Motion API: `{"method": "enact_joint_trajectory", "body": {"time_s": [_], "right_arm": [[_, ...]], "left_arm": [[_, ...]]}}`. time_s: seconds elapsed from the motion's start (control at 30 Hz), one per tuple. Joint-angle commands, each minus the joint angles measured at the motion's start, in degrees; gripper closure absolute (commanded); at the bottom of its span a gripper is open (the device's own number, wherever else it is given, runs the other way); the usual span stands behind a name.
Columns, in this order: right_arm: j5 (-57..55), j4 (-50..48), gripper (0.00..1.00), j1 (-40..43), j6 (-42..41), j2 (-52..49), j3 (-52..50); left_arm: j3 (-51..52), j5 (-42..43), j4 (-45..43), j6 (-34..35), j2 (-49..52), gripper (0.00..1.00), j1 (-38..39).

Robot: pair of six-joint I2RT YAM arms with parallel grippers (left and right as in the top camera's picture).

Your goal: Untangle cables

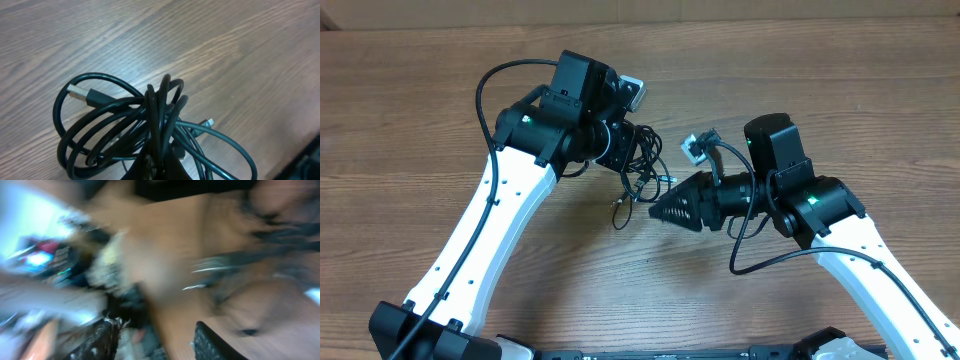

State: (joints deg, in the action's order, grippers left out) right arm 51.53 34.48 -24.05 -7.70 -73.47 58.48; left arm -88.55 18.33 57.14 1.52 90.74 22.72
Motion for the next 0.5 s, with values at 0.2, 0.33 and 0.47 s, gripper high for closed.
{"method": "enact_joint_trajectory", "body": {"time_s": [0.2, 0.33, 0.47], "right_arm": [[-24.48, -2.73, 0.38, -0.11, -3.39, 0.26, 0.13], [-24.55, -4.0, 0.38, -0.11, -2.49, 0.26, 0.13], [-24.5, -5.55, 0.45, -0.11, -1.2, 0.2, 0.13]], "left_arm": [[-1.57, 5.79, -0.33, -0.26, -2.05, 0.96, -0.15], [-1.57, 7.1, -0.39, -0.26, -2.05, 0.96, 0.02], [-1.57, 7.13, -0.39, -0.26, -2.05, 0.96, 0.76]]}}
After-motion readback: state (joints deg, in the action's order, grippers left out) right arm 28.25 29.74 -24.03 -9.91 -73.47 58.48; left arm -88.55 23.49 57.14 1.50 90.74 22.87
